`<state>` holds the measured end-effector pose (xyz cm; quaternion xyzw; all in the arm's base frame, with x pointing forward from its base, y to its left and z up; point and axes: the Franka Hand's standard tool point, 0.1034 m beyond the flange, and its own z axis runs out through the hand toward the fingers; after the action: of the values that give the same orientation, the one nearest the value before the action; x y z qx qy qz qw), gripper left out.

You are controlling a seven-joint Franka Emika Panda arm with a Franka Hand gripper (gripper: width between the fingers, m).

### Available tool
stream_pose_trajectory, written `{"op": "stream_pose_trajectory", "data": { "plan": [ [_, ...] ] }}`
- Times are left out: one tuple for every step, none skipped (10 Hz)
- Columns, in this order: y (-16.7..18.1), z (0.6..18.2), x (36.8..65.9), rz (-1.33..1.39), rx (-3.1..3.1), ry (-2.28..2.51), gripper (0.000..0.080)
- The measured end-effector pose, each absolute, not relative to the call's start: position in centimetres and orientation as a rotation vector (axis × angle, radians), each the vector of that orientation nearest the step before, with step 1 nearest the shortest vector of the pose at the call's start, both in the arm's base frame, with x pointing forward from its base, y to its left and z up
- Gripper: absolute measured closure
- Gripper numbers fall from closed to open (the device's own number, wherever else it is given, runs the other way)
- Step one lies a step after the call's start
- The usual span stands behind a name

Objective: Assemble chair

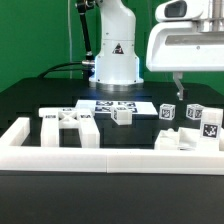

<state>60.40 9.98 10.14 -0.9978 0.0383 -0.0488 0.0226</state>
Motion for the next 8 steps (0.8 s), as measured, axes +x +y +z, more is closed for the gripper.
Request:
{"op": "stream_pose_trajectory", "data": {
  "plan": [
    [9.5, 10.1, 60.2, -0.145, -3.088, 0.123, 0.015],
    [9.6, 10.0, 60.3, -0.147, -3.088, 0.124, 0.015],
    [9.6, 10.0, 60.2, -0.146, -3.088, 0.123, 0.015],
    [9.6, 9.9, 60.2, -0.145, -3.088, 0.123, 0.015],
    [9.6, 9.9, 60.2, -0.145, -3.088, 0.123, 0.015],
    [9.6, 9.9, 60.2, -0.146, -3.09, 0.113, 0.015],
    [9.2, 9.8, 59.1, -0.158, -3.116, -0.157, 0.015],
    [8.2, 9.8, 58.0, -0.126, -3.11, -0.33, 0.015]
  ]
}}
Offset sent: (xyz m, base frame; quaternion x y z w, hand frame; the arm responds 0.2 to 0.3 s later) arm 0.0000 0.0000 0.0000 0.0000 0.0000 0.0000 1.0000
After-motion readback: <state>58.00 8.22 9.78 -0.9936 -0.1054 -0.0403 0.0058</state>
